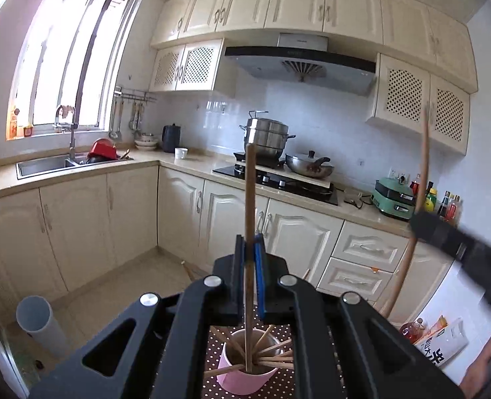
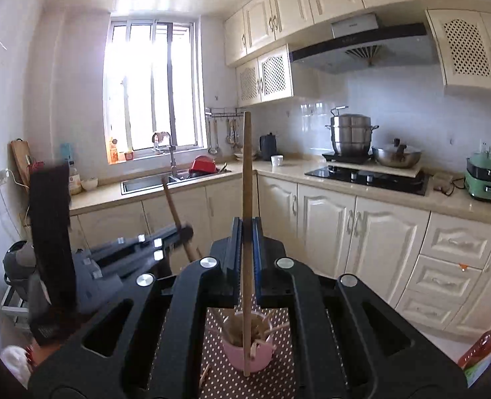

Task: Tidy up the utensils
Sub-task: 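Lift both held chopsticks upright and carry them over the pink cup, then open the left tool over the cup while the right tool releases its chopstick, then move both open tools back down to the last chopsticks on the table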

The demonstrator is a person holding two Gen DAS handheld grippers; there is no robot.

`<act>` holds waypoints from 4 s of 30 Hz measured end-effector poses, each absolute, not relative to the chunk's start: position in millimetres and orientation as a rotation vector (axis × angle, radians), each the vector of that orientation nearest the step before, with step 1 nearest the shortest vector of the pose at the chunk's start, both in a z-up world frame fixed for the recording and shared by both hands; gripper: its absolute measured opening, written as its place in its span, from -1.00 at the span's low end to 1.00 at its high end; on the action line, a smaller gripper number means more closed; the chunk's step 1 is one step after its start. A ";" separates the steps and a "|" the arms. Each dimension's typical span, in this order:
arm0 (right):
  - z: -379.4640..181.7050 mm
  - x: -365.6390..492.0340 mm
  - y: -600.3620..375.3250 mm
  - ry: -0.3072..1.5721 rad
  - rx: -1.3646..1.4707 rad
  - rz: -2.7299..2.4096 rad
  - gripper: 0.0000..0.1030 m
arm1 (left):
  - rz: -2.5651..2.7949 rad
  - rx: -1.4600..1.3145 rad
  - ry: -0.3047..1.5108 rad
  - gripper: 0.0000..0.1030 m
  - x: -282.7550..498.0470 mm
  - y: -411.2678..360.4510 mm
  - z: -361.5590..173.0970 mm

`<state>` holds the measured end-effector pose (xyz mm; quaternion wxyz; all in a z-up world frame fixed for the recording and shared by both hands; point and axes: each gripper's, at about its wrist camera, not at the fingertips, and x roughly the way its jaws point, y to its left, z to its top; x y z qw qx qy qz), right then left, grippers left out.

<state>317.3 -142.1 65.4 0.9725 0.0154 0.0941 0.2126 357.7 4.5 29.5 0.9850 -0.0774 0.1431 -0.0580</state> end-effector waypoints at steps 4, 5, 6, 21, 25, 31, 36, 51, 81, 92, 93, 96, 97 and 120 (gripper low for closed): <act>80.2 322.4 -145.4 0.158 0.038 0.424 -0.88 | -0.118 -0.164 0.290 -0.88 362.5 6.4 26.2; 83.0 322.3 -145.8 0.150 0.040 0.424 -0.88 | -0.116 -0.164 0.288 -0.88 362.6 6.9 26.4; 86.4 323.2 -146.9 0.138 0.044 0.424 -0.88 | -0.119 -0.162 0.287 -0.88 363.2 5.7 26.4; 56.0 347.3 -117.3 0.185 0.019 0.419 -0.88 | -0.121 -0.147 0.296 -0.88 361.8 3.7 11.9; 38.3 351.9 -109.7 0.180 -0.001 0.394 -0.88 | -0.135 -0.145 0.313 -0.88 362.7 3.6 2.4; 13.1 356.1 -103.0 0.170 0.011 0.357 -0.87 | -0.147 -0.167 0.347 -0.88 366.0 9.7 -14.2; -3.9 355.7 -98.1 0.156 0.001 0.343 -0.88 | -0.149 -0.175 0.356 -0.88 368.3 16.2 -22.8; -35.3 356.5 -96.9 0.288 -0.027 0.399 -0.88 | -0.191 -0.128 0.395 -0.88 372.0 10.7 -42.1; -6.4 310.9 -124.0 0.248 0.060 0.337 -0.02 | -0.117 -0.108 0.307 0.06 291.2 17.1 0.4; -5.4 245.5 -120.9 0.150 0.000 0.292 0.13 | -0.052 -0.096 0.237 0.43 211.9 33.1 2.0; -6.4 242.7 -120.7 0.150 0.001 0.294 0.14 | -0.042 -0.089 0.234 0.43 205.2 33.6 0.2; -13.6 234.1 -119.6 0.161 -0.004 0.292 0.14 | -0.011 -0.066 0.232 0.43 191.4 36.1 -6.5; -16.6 231.8 -119.8 0.166 0.000 0.293 0.14 | -0.003 -0.063 0.233 0.43 188.9 37.5 -9.0; -156.9 246.6 -117.5 0.558 0.016 0.307 0.17 | -0.023 -0.120 0.859 0.43 244.9 49.0 -191.4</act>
